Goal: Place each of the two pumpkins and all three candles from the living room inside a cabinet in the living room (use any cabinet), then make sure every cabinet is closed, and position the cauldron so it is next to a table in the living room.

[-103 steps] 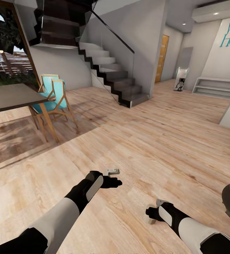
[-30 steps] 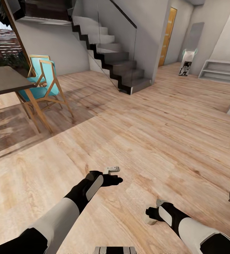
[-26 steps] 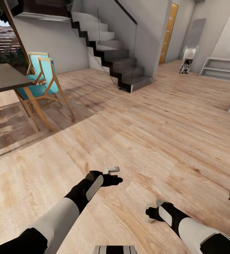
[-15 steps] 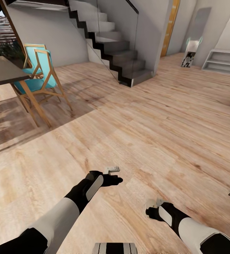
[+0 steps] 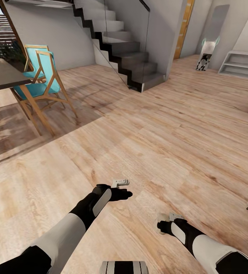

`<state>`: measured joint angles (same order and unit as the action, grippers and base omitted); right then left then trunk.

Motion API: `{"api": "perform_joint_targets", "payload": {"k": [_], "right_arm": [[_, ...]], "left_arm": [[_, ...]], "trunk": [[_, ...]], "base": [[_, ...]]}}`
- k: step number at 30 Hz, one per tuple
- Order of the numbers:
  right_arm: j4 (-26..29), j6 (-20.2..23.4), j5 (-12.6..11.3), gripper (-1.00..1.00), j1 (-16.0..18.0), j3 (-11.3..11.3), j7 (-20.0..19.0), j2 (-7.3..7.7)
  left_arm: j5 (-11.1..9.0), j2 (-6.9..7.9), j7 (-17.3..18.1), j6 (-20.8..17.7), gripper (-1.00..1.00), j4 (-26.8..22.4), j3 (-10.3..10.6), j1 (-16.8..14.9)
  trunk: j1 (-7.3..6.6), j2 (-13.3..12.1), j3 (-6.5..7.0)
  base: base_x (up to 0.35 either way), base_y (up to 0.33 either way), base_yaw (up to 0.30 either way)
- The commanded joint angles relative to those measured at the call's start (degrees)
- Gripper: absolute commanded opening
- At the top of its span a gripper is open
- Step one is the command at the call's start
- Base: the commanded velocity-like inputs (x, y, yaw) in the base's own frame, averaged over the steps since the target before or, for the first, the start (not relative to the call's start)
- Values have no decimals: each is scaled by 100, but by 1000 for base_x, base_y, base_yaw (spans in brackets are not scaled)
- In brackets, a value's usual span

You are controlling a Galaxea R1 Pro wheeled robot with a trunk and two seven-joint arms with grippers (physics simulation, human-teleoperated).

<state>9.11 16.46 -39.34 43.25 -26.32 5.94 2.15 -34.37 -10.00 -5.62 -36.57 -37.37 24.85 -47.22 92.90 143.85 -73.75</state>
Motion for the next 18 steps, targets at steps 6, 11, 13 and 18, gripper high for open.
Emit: {"api": "perform_joint_targets", "payload": {"k": [6,11,13,18], "right_arm": [[20,32,-57,100,-1,-48,39,5],[19,32,-57,100,-1,-53,39,5],[18,32,-57,100,-1,-55,39,5],[19,32,-57,100,-1,-55,39,5]], "left_arm": [[-61,0,-60,-17,100,-7,11,-2],[-61,0,-57,-17,100,-7,11,-1],[-61,0,-57,-17,100,-7,11,-1],[-61,0,-54,-17,100,-8,11,-5]], "trunk": [[12,8,-115],[25,15,-226],[30,18,-270],[43,24,-381]], "base": [[0,0,0],[0,0,0],[0,0,0],[0,0,0]]}}
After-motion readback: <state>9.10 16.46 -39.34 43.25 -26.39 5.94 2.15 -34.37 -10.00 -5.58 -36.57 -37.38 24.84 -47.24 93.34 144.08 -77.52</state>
